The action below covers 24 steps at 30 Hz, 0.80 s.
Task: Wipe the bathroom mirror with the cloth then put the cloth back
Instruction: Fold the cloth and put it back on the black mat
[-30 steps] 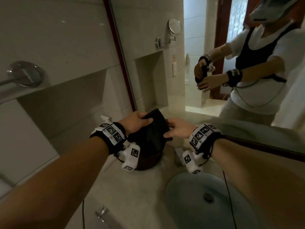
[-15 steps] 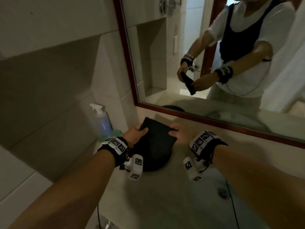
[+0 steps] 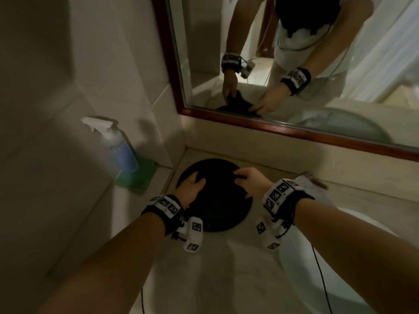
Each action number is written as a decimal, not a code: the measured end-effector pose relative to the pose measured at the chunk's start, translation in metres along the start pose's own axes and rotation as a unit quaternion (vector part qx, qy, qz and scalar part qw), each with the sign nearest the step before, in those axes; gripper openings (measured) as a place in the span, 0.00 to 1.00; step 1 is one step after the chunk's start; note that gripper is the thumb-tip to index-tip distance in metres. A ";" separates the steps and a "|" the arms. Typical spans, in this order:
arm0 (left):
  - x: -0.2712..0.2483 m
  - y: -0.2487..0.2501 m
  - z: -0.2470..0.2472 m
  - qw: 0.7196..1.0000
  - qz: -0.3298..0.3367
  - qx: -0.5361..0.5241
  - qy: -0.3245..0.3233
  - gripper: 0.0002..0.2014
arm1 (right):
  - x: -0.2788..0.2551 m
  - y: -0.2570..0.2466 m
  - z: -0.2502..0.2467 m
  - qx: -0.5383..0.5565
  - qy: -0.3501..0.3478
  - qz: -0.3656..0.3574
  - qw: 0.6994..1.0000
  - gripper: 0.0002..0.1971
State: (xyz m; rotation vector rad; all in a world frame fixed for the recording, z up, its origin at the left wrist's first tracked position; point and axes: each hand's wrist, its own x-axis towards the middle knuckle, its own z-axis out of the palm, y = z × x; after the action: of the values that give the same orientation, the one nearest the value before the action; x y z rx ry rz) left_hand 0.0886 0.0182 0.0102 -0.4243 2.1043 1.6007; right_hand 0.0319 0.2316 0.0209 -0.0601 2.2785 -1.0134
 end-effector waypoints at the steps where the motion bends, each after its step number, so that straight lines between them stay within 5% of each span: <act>1: 0.007 -0.007 0.000 1.000 -0.002 -0.007 -0.001 0.28 | 0.006 0.003 0.003 0.003 -0.005 0.004 1.000 0.18; 14: 0.073 -0.044 -0.007 0.994 -0.046 -0.093 0.023 0.24 | 0.061 0.028 0.023 0.006 -0.010 0.006 1.000 0.21; 17: 0.087 -0.042 -0.009 0.997 -0.046 -0.032 0.055 0.26 | 0.070 0.029 0.025 -0.030 0.017 -0.008 0.999 0.20; 22: 0.106 -0.043 -0.007 0.984 -0.001 0.141 0.112 0.11 | 0.083 0.028 0.027 -0.102 0.061 -0.032 0.992 0.19; 24: 0.109 -0.046 -0.006 0.974 0.013 0.189 0.125 0.12 | 0.084 0.028 0.025 -0.134 0.069 -0.041 0.988 0.18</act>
State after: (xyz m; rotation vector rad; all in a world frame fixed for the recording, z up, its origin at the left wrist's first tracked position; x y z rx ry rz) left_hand 0.0183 0.0033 -0.0841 -0.4880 2.5444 1.1646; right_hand -0.0151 0.2110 -0.0555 -0.2049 2.5453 -0.7658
